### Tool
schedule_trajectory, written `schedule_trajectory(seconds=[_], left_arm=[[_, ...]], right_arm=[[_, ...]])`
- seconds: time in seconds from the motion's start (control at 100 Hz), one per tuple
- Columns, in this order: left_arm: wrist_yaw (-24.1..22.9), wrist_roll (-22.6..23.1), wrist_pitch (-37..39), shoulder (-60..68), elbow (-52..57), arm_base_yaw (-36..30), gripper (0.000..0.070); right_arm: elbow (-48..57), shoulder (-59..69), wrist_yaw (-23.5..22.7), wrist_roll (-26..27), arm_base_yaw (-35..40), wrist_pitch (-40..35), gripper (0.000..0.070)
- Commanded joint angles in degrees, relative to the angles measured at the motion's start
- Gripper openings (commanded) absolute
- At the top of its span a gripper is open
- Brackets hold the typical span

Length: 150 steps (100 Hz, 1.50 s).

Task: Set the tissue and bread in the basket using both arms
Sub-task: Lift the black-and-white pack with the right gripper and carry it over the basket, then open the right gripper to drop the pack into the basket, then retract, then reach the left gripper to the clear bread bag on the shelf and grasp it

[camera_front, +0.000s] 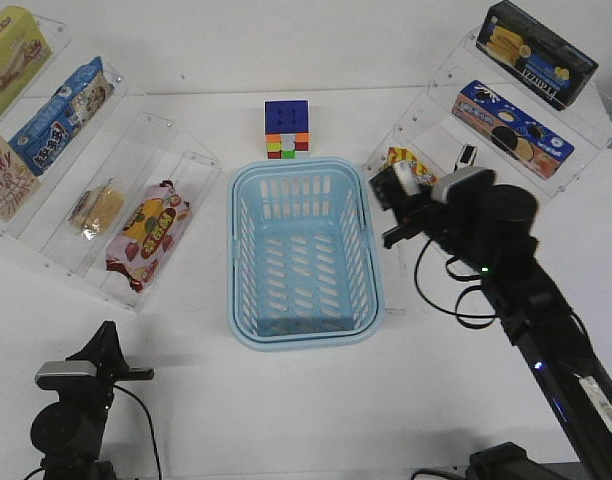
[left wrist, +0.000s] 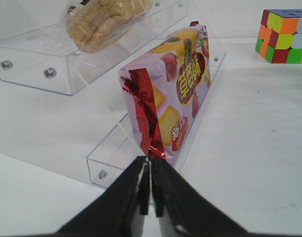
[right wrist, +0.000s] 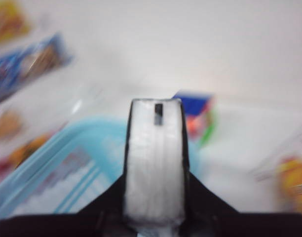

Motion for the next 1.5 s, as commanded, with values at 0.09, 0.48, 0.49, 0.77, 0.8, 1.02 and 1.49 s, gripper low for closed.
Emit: schedule_trajectory(seconds=[0.09,0.48,0.49,0.77,0.8,1.02,1.49], left_arm=[[0.0,0.33,0.59,-0.11,-1.16,0.07,0.0001],[0.0,-4.79,0.7,-0.11,-1.16,0.07,0.0001],[0.0,-5.31,0.74,-0.11,-1.16,0.07,0.0001],[0.0,-28.11,1.16,-0.11,1.29,0.07,0.0001],[0.02,-28.98,0.98,-0.09,2.14,0.07,0.0001],[0.04,-30.12,-2.86,6.27,13.97,0.07,0.0001],[-0.02,13.57,-8.92,48.11,45.42,0.04,0.0611]], right_arm=[[0.37,4.81,0.39,-6.08,8.61,-1.57,0.0058],[0.74,1.6,1.77,-5.75,7.06,-0.15,0.0278],[0.74,1.07,1.79,-5.75,6.64,-0.28,0.0248],[-5.97,-14.21,8.74,-4.11,-3.08,-4.24,0.0004],[-9.01,-16.94,9.16,-4.11,-3.76,-1.84,0.0004],[-31.01,-33.88,13.79,-3.15,-5.6,15.96,0.0004],[-33.57,-35.69,13.46,-1.07,-5.57,13.75,0.0004]])
